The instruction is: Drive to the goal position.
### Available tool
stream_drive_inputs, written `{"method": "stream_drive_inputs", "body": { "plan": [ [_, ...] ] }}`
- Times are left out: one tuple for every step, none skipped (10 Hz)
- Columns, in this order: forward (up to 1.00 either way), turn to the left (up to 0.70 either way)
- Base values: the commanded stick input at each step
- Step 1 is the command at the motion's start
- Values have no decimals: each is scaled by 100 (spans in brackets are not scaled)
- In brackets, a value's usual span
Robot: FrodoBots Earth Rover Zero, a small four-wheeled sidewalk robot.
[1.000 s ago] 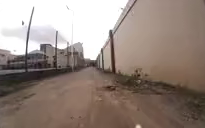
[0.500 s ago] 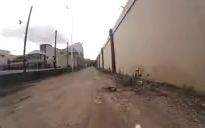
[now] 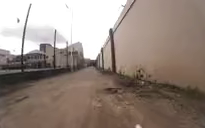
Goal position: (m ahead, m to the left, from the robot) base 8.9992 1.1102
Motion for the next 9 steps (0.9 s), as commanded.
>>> {"method": "stream_drive_inputs", "body": {
  "plan": [
    [30, 0],
    [30, 0],
    [30, 0],
    [30, 0],
    [30, 0],
    [30, 0],
    [30, 0],
    [30, 0],
    [30, 0]
  ]
}}
